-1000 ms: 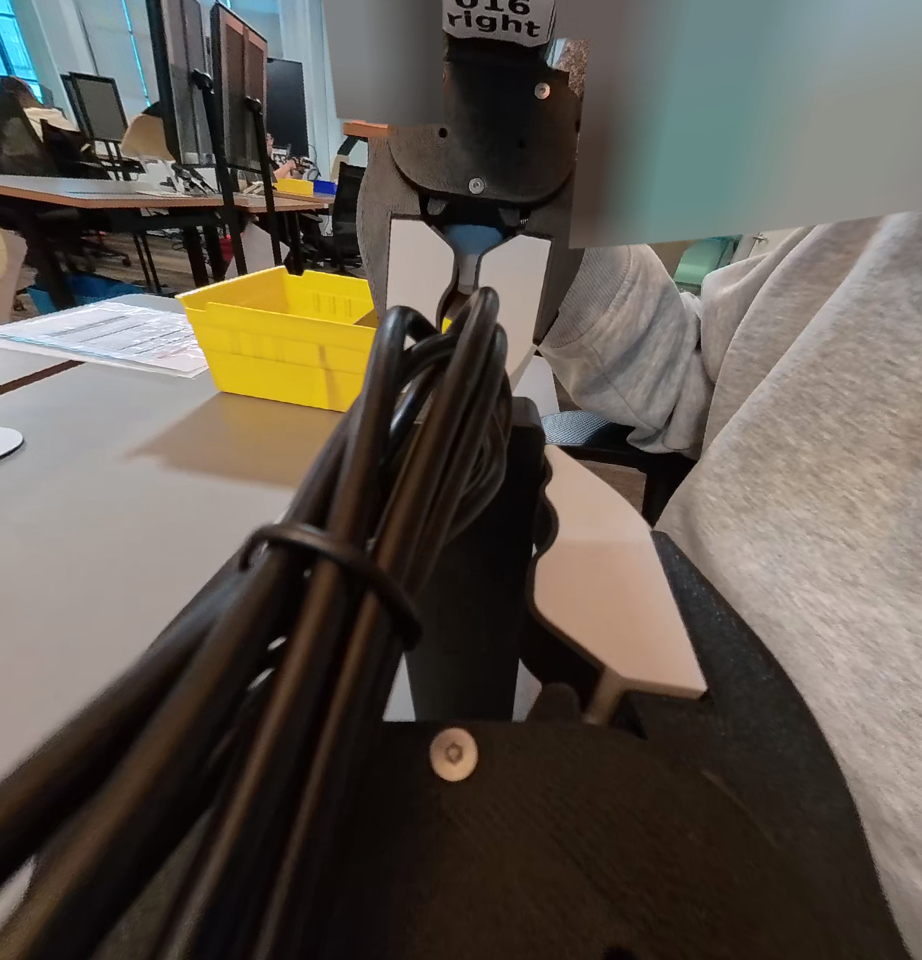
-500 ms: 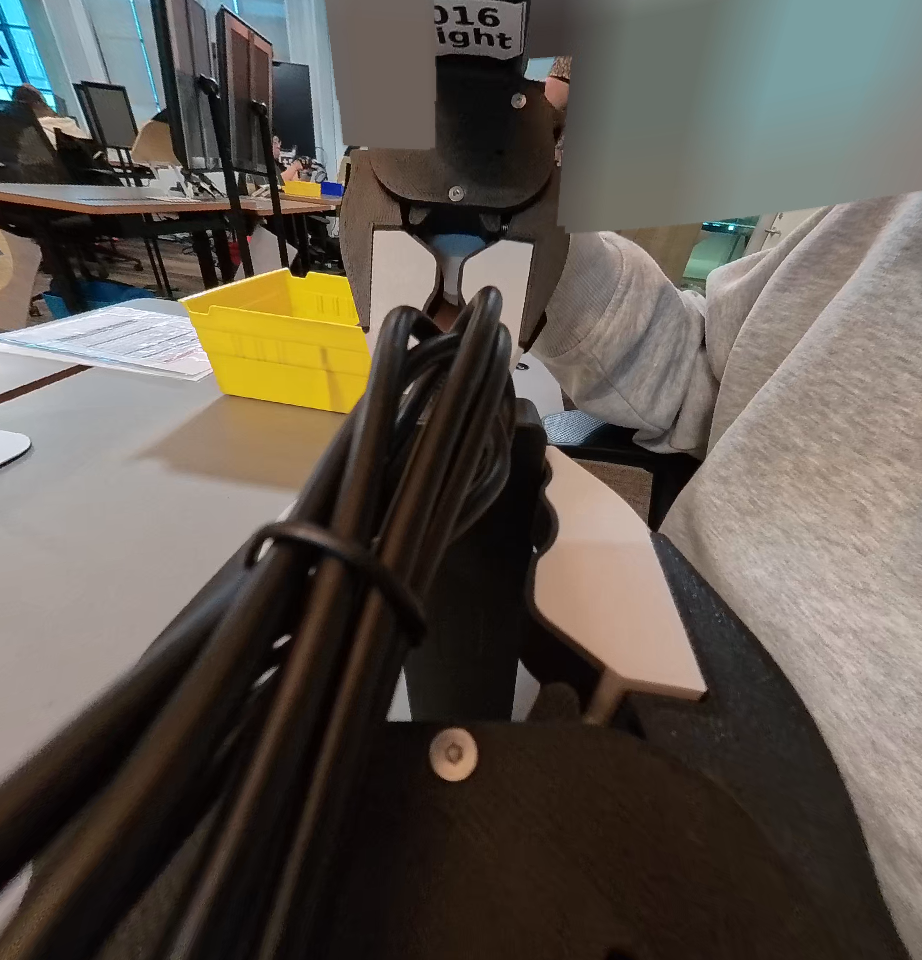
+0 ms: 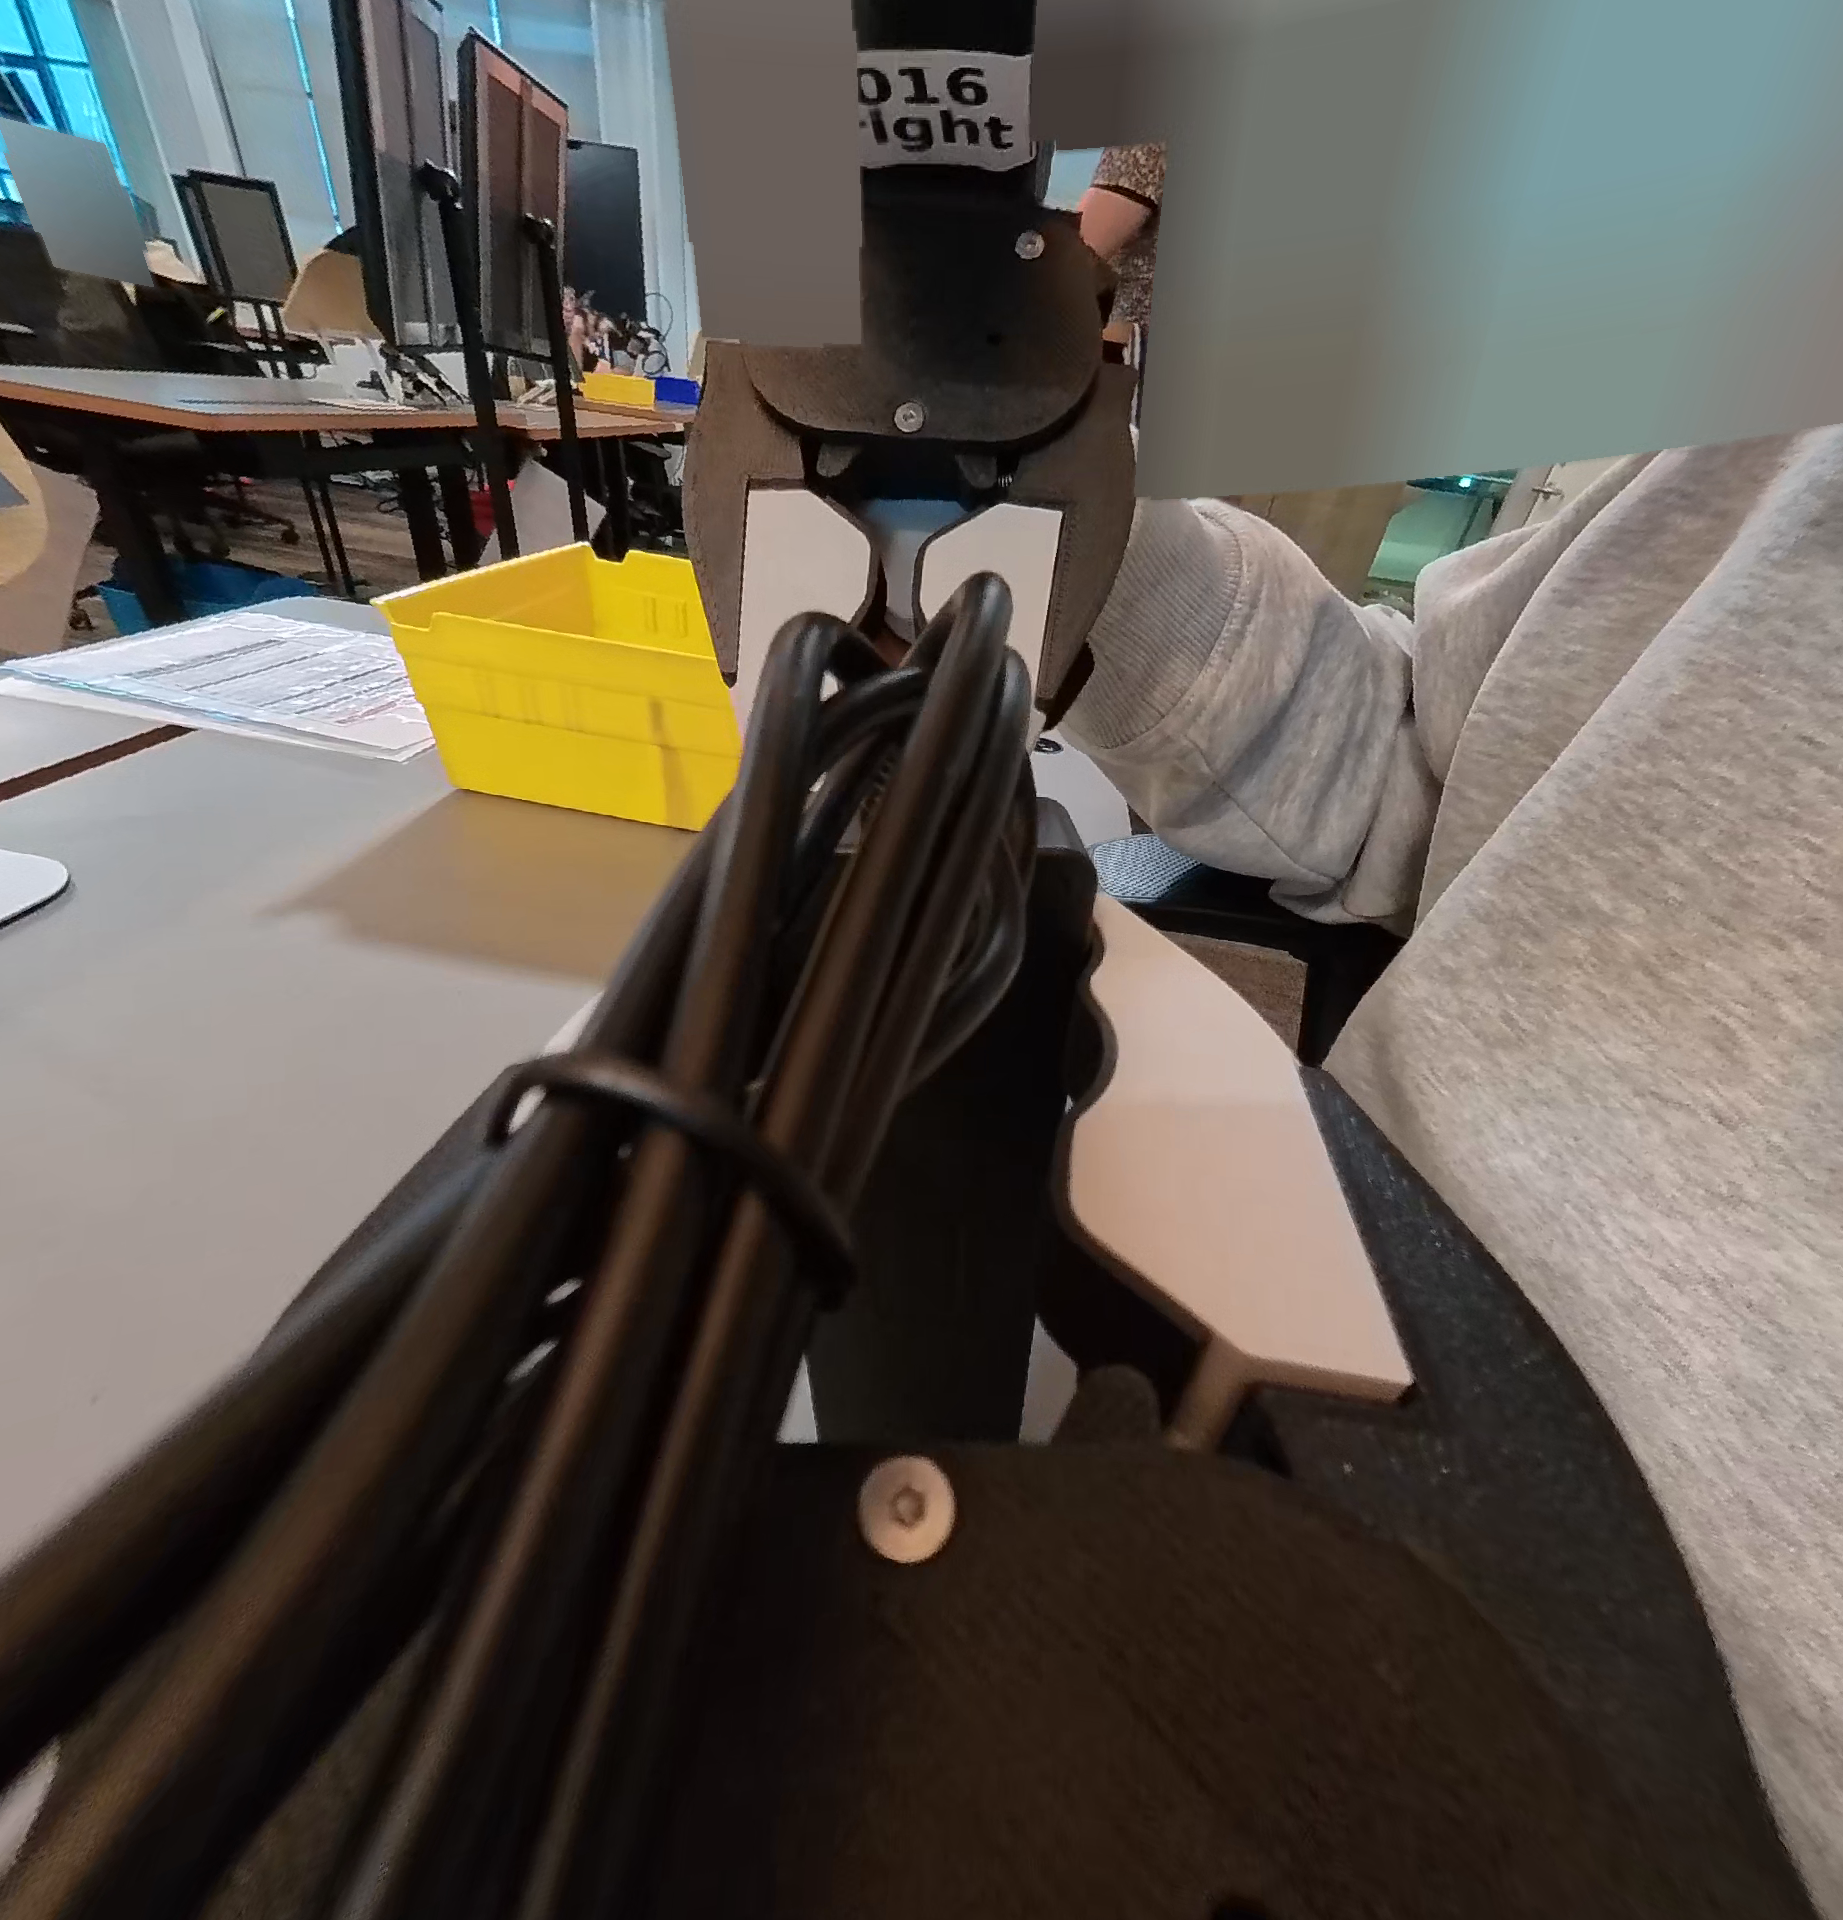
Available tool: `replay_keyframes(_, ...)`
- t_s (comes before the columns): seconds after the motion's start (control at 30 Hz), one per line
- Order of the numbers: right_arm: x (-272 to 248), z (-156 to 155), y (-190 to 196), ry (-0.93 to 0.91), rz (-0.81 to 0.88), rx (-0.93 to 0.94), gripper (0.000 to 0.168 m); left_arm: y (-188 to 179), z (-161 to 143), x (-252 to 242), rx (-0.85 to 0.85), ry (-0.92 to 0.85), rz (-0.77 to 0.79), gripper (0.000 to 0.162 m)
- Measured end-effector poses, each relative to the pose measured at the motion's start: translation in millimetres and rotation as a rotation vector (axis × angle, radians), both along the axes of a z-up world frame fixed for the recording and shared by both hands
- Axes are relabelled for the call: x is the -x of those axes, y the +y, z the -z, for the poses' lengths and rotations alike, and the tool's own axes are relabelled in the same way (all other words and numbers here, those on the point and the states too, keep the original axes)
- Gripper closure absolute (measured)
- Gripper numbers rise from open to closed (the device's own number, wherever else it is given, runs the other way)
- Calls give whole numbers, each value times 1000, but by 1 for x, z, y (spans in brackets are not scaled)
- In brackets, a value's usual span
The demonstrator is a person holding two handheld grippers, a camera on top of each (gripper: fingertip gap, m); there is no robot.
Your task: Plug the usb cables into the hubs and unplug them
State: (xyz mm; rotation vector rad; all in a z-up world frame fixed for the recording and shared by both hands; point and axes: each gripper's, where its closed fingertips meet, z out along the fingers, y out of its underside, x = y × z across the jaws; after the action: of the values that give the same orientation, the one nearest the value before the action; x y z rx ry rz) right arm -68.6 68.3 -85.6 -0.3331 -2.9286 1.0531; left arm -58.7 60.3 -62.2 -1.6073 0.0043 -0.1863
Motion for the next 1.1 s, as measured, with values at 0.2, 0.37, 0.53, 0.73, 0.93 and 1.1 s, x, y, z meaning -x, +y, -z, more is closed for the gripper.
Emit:
replay_keyframes(0.2, 0, 0, -2, -22, 9, 28, 161, 0, 1, 0, 9, 28, -15, 102)
replay_keyframes(0.37, 1, -1, -6, -8, 8, 38, 161, -1, 0, 1, 0, 9, -5, 103)
replay_keyframes(0.53, 3, -1, -6, 7, 8, 50, 160, -2, 0, 3, -11, 3, -3, 103)
replay_keyframes(0.73, 15, -3, -7, 61, 37, 132, 143, -7, -1, 10, -41, -61, -4, 103)
replay_keyframes(0.93, 19, -27, -8, 58, 3, 394, 151, -14, -3, 17, -92, -113, 10, 103)
replay_keyframes(1.1, 21, -36, -9, 56, -3, 509, 155, -16, -3, 20, -117, -141, 17, 103)
